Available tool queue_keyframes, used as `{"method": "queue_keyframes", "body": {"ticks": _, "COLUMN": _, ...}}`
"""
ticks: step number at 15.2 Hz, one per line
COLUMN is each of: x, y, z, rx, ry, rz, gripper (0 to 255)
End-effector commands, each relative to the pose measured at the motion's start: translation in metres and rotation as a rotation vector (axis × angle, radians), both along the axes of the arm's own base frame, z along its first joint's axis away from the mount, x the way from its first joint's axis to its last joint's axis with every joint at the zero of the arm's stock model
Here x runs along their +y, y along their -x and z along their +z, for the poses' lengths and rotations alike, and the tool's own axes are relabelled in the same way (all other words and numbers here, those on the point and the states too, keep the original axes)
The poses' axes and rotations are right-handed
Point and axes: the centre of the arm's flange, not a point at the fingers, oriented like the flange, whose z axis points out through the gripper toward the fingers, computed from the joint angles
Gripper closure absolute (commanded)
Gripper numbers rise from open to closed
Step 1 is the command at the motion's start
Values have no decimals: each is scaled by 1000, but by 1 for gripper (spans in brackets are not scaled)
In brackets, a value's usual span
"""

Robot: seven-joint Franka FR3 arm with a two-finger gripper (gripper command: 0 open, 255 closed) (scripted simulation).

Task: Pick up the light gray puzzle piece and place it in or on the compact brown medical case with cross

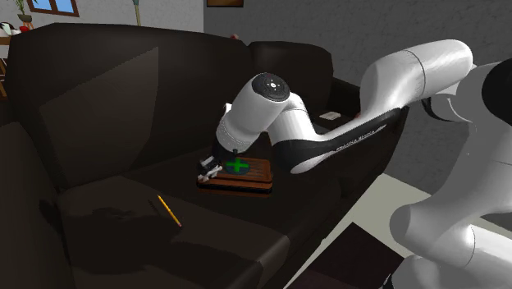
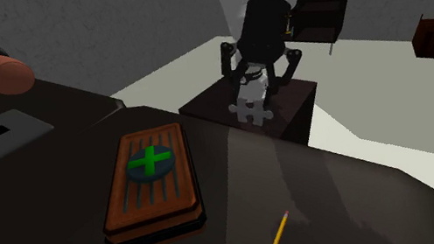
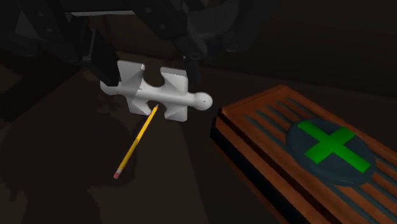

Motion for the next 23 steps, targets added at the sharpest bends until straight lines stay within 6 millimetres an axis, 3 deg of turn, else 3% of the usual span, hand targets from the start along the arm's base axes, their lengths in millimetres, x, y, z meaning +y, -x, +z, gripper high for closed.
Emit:
{"method": "queue_keyframes", "body": {"ticks": 1, "x": -23, "y": -16, "z": 2, "rx": -1, "ry": 1, "rz": 0, "gripper": 255}}
{"method": "queue_keyframes", "body": {"ticks": 16, "x": -194, "y": -123, "z": 20, "rx": -1, "ry": 1, "rz": 0, "gripper": 255}}
{"method": "queue_keyframes", "body": {"ticks": 23, "x": -194, "y": -123, "z": -17, "rx": -1, "ry": 1, "rz": 0, "gripper": 255}}
